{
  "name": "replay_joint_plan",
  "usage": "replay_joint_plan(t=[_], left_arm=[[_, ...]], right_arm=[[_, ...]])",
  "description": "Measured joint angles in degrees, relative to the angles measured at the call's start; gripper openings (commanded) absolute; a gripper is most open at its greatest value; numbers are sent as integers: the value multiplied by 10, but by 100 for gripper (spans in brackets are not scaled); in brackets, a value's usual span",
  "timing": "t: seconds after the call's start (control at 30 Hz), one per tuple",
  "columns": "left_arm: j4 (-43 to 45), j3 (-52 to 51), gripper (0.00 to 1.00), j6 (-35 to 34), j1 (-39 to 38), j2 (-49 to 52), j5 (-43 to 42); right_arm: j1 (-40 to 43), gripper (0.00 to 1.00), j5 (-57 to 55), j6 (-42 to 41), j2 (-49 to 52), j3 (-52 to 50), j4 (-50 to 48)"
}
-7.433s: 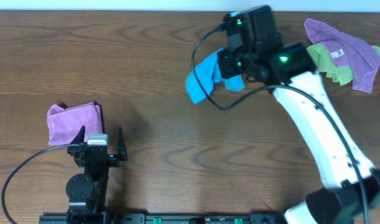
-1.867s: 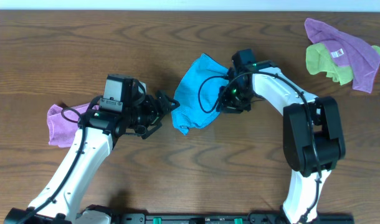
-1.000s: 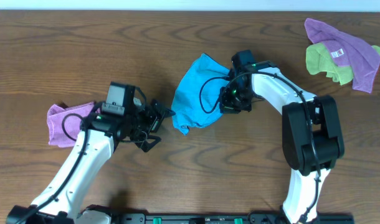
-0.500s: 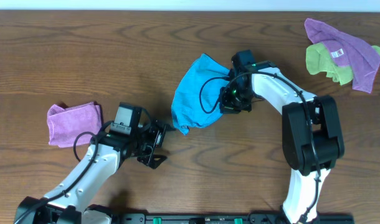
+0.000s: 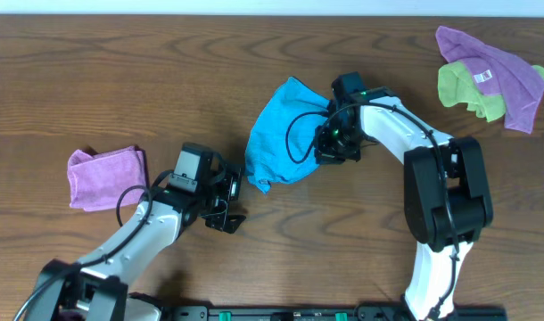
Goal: Fold the cloth
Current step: 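Grasp the blue cloth's left edge with the left gripper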
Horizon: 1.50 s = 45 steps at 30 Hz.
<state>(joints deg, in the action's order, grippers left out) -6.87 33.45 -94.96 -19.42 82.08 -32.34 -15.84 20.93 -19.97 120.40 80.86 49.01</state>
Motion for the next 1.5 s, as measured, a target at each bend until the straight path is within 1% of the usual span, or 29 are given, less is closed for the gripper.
replay_joint_plan(t=[0.07, 0.23, 0.27, 0.43, 0.53, 0.7, 0.87, 0.9, 1.0, 1.1, 1.23, 1.27, 1.5], left_arm=[[17, 0, 99, -12, 0, 22, 0], [95, 0, 100, -41, 0, 62, 0], [110, 0, 94, -45, 0, 68, 0], [132, 0, 89, -67, 0, 81, 2], [132, 0, 81, -74, -6, 87, 8], [136, 0, 77, -76, -31, 92, 29], [138, 0, 65, -82, -48, 94, 47], [138, 0, 61, -83, -49, 94, 49], [137, 1, 53, -82, -50, 96, 58], [135, 1, 38, -78, -50, 97, 71], [133, 1, 11, -67, -50, 101, 90], [133, 1, 6, -66, -50, 102, 94], [141, 1, 6, -39, -50, 104, 117]], right_arm=[[0, 1, 0, 0, 0, 0, 0], [0, 1, 0, 0, 0, 0, 1], [0, 1, 0, 0, 0, 0, 1], [0, 1, 0, 0, 0, 0, 1], [0, 1, 0, 0, 0, 0, 1], [0, 1, 0, 0, 0, 0, 2], [0, 1, 0, 0, 0, 0, 2], [0, 1, 0, 0, 0, 0, 3], [0, 1, 0, 0, 0, 0, 8], [0, 1, 0, 0, 0, 0, 9], [0, 1, 0, 0, 0, 0, 10], [0, 1, 0, 0, 0, 0, 11], [0, 1, 0, 0, 0, 0, 17]])
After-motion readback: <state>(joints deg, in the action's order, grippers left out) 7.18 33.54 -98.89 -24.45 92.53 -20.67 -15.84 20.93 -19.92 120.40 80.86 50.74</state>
